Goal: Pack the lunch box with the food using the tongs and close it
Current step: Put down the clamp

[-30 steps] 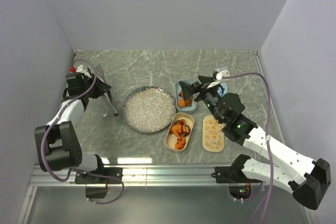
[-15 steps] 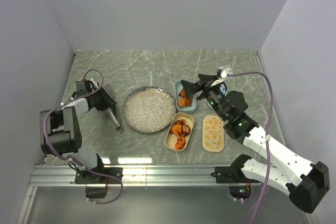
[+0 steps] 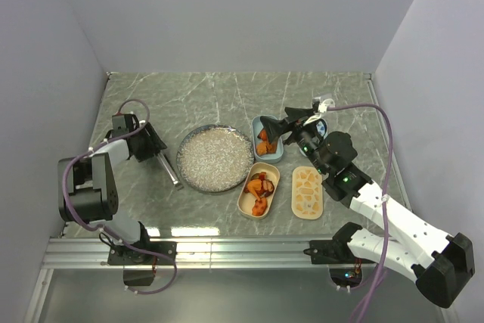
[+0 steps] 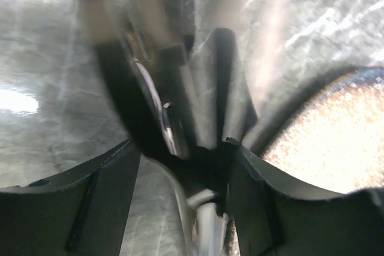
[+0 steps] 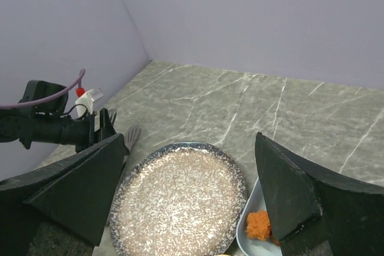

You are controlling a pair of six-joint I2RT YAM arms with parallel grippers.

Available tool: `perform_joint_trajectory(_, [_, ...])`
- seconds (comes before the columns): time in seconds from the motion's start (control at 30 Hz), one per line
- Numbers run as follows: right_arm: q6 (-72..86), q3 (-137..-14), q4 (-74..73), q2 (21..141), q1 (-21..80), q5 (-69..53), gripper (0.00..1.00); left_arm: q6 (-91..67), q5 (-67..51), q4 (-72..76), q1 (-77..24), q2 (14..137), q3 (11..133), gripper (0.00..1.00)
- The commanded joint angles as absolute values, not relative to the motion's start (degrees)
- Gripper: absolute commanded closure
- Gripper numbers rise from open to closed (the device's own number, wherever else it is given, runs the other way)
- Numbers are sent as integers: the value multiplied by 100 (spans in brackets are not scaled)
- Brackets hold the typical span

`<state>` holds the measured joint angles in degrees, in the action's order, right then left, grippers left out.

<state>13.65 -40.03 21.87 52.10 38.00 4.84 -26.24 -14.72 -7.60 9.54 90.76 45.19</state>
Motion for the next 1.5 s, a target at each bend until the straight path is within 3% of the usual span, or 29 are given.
perform_joint_trajectory(0.0, [1380,-3981,2426,5176,3753,457,5,-2610,-757,-1125,932,8948,4483,34])
perform_joint_trajectory(0.5, [1406,-3973,2470,5309,3709,422,4,-3357,966,-1713,-208,7454,4122,38])
perform_joint_trajectory(0.83, [1450,-4017,2479,5563,3709,352,4,-3630,1476,-1960,-466,7233,3990,51])
perform_joint_trajectory(1.1, [1468,-4008,2505,5572,3709,316,4,-3709,1723,-2039,-475,7216,3973,69])
perform_joint_trajectory(1.3, [1477,-4008,2531,5599,3709,273,5,-3796,2065,-2223,-475,7514,4025,98])
perform_joint_trajectory(1.47, [1477,-4034,2522,5634,3709,237,5,-3841,2285,-2347,-475,7708,4078,99])
